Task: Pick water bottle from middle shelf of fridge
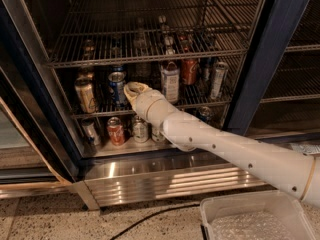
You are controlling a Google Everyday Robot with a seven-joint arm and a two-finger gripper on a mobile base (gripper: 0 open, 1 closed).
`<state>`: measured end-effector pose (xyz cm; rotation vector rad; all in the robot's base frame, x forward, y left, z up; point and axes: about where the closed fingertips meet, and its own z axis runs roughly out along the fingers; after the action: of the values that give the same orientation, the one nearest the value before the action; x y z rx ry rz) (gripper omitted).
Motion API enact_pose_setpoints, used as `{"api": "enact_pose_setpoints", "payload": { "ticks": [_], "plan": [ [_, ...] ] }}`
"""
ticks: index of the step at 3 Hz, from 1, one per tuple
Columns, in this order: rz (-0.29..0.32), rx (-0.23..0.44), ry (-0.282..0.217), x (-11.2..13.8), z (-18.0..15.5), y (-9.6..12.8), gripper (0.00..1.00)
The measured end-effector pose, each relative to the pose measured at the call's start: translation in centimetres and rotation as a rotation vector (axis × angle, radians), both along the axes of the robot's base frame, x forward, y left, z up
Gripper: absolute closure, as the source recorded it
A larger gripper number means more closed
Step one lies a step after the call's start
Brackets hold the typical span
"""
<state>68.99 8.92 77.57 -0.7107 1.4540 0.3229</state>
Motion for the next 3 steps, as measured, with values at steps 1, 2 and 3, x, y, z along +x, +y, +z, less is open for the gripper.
{"api": "enact_pose_setpoints", "payload": {
  "ticks": [1, 2, 3],
  "plan": [
    [-0.047, 0.019, 0.004, 0.8, 0.3, -0.1, 1.00],
    [-0.090, 0.026, 0.001, 1.7, 0.6, -0.2, 1.00],
    [-0.125, 0.031, 0.003, 2.3, 0.7, -0.4, 1.00]
  ]
}}
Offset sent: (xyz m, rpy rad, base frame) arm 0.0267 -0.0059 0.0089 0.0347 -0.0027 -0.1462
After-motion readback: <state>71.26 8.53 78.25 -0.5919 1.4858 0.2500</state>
